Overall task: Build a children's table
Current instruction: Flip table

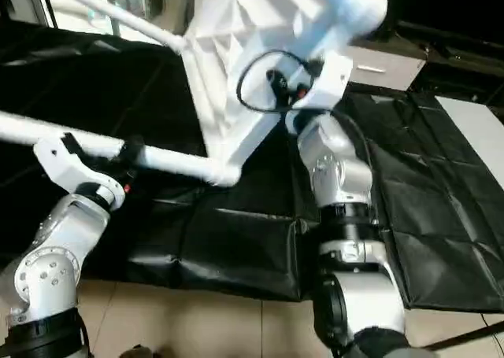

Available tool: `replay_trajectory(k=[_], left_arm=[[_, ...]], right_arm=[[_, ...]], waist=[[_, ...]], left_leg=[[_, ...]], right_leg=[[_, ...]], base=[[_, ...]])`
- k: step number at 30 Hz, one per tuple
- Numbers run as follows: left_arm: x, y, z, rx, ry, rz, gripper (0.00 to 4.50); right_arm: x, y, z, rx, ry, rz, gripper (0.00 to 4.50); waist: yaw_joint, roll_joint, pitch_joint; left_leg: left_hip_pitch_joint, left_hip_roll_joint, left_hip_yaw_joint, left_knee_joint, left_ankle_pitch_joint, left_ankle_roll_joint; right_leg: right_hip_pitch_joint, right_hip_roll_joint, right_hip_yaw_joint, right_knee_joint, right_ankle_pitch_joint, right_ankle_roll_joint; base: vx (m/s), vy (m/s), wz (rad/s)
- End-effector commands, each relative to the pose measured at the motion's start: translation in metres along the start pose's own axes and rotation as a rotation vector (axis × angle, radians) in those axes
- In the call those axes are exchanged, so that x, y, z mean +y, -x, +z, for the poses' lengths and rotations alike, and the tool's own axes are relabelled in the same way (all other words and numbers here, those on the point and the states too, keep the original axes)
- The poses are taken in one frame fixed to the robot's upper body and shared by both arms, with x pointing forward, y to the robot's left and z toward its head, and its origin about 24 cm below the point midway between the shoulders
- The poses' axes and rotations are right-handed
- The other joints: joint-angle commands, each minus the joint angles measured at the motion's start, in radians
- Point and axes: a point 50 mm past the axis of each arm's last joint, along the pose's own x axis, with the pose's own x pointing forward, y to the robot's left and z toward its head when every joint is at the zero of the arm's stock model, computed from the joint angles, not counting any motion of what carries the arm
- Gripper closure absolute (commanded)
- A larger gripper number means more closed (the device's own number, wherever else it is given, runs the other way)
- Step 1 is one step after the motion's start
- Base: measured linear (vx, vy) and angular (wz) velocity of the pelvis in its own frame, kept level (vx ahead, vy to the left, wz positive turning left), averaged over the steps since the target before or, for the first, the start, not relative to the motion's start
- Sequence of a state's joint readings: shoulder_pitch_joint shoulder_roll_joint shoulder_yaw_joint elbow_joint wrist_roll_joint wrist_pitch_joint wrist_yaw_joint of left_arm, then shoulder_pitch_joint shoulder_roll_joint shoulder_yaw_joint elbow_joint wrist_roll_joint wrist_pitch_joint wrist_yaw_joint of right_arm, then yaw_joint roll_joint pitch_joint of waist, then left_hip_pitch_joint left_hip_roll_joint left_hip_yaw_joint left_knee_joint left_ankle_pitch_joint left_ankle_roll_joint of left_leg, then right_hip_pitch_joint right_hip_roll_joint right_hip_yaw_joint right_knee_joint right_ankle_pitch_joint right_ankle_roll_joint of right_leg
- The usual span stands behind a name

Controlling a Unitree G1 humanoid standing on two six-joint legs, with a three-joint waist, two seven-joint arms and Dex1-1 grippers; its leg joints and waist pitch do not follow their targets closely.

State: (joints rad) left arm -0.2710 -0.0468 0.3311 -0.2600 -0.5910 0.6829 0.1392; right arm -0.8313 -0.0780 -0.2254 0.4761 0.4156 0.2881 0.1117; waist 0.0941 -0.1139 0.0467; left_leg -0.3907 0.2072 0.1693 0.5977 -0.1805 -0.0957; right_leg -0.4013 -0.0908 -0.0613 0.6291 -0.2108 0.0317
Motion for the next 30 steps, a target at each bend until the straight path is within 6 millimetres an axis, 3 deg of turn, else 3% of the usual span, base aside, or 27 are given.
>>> replay_trajectory(k=[1, 8, 15, 21, 23, 24, 27, 30], left_arm=[[0.003, 0.001, -0.005, 0.032, -0.022, 0.034, 0.92], [0.001, 0.004, -0.004, 0.076, -0.081, -0.021, 0.21], [-0.008, 0.01, -0.006, 0.167, -0.139, -0.158, 0.19], [-0.002, 0.017, 0.003, 0.16, -0.259, -0.186, 0.19], [-0.001, 0.018, 0.009, 0.14, -0.309, -0.191, 0.19], [-0.001, 0.018, 0.01, 0.134, -0.323, -0.191, 0.19], [-0.005, 0.022, 0.026, 0.089, -0.396, -0.223, 0.19], [-0.009, 0.023, 0.035, 0.062, -0.438, -0.232, 0.19]], right_arm=[[-0.009, 0.002, 0.041, -0.179, 0.095, -0.069, 2.66], [-0.01, 0.004, 0.052, -0.245, 0.218, -0.146, 2.86], [-0.017, 0.006, 0.065, -0.311, 0.259, -0.243, 2.9], [-0.009, 0.007, 0.058, -0.277, 0.278, -0.206, 2.91], [-0.008, 0.008, 0.056, -0.266, 0.289, -0.201, 2.91], [-0.008, 0.008, 0.056, -0.263, 0.292, -0.2, 2.91], [-0.008, 0.013, 0.059, -0.247, 0.334, -0.199, 2.91], [-0.009, 0.018, 0.063, -0.237, 0.361, -0.193, 2.91]], waist=[[-0.005, 0.009, -0.073], [-0.001, 0.008, -0.069], [0.002, 0.007, -0.069], [-0.008, -0.003, -0.073], [-0.011, 0.0, -0.073], [-0.012, -0.006, -0.073], [-0.011, -0.006, -0.072], [-0.009, -0.006, -0.07]], left_leg=[[0.031, 0.006, 0.012, -0.051, 0.098, -0.025], [0.031, 0.008, 0.01, -0.054, 0.037, -0.062], [0.032, 0.004, 0.011, -0.052, 0.048, -0.085], [0.025, 0.0, 0.01, -0.047, 0.091, -0.063], [0.028, 0.001, 0.01, -0.046, 0.104, -0.056], [0.028, 0.001, 0.01, -0.045, 0.112, -0.053], [0.031, 0.0, 0.011, -0.043, 0.155, -0.059], [0.034, 0.0, 0.013, -0.044, 0.135, -0.068]], right_leg=[[0.053, -0.014, 0.034, -0.041, 0.254, -0.112], [0.052, -0.018, 0.034, -0.045, 0.162, -0.089], [0.051, -0.014, 0.033, -0.04, 0.173, -0.088], [0.058, -0.013, 0.034, -0.034, 0.212, -0.089], [0.056, -0.012, 0.035, -0.033, 0.224, -0.091], [0.057, -0.01, 0.035, -0.034, 0.229, -0.09], [0.057, -0.007, 0.036, -0.028, 0.265, -0.093], [0.056, -0.008, 0.038, -0.03, 0.245, -0.091]], base=[[0.0, 0.0, 0.0], [0.0, 0.0, 0.0], [0.0, 0.0, 0.0], [0.0, 0.0, 0.0], [0.0, 0.0, 0.0], [0.0, 0.0, 0.0], [0.0, 0.0, 0.0], [0.0, 0.0, 0.0]])
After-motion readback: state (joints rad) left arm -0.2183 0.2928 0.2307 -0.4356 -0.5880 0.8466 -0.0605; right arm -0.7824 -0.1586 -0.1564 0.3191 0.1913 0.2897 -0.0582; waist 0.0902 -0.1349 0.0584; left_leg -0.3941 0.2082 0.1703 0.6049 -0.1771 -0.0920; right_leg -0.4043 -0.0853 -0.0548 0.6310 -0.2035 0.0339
